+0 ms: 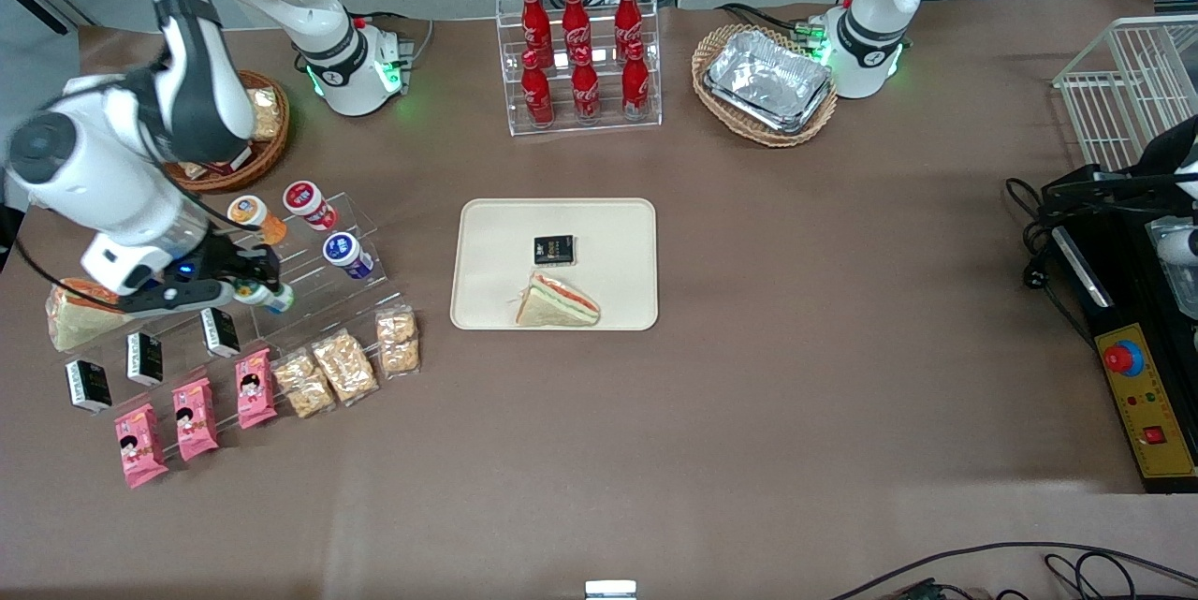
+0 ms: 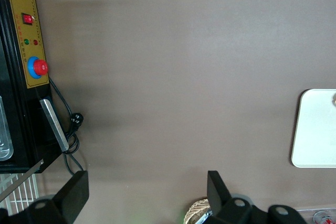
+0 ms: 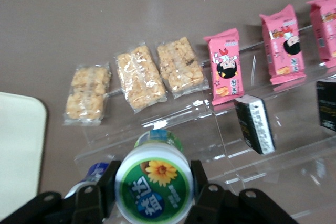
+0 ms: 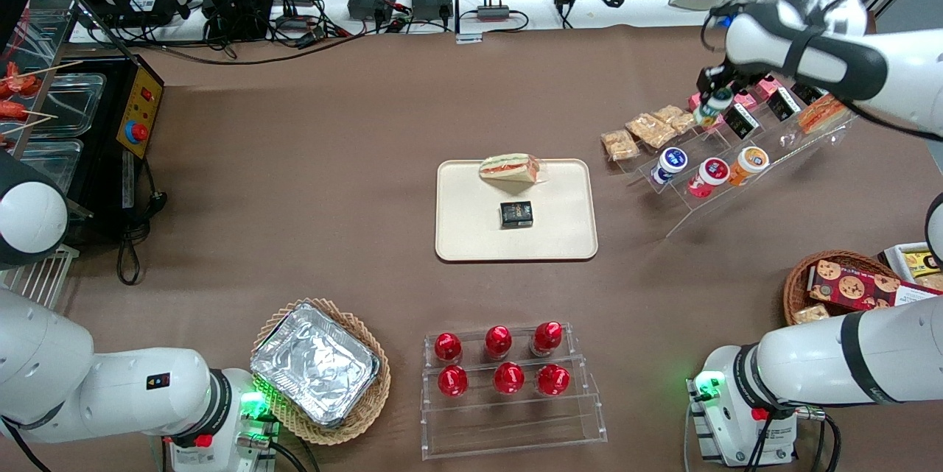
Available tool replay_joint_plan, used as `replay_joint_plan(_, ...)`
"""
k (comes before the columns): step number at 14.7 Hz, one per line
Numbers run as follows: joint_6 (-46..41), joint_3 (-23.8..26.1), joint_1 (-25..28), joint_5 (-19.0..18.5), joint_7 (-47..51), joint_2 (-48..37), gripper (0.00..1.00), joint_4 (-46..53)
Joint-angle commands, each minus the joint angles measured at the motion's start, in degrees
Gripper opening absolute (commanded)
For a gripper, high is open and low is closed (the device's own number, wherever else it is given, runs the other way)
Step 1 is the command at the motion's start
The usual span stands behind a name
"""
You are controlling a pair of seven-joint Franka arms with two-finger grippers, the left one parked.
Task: Place green gum on tray
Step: 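Lower the right gripper around the green gum cup and close it, then lift the green gum cup up off the rack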
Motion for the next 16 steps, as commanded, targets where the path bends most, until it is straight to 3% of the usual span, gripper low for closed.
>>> replay_joint_plan(1, -11.7, -0.1, 1.4, -0.3, 0.4, -1.4, 0.09, 8.5)
replay_joint_plan(7, -33.1, 0.0, 4.0, 3.1, 3.8, -3.0, 0.10, 23.4)
replay_joint_plan(11, -33.1, 0.6, 8.7, 5.0, 16.9, -3.2, 0.10, 24.1)
replay_joint_plan(13, -31.4, 4.3, 9.3, 6.8, 24.4, -2.6, 0.10, 24.0)
replay_joint_plan(16, -27.2, 5.6, 12.6, 6.9, 35.1, -0.9, 0.10, 23.0)
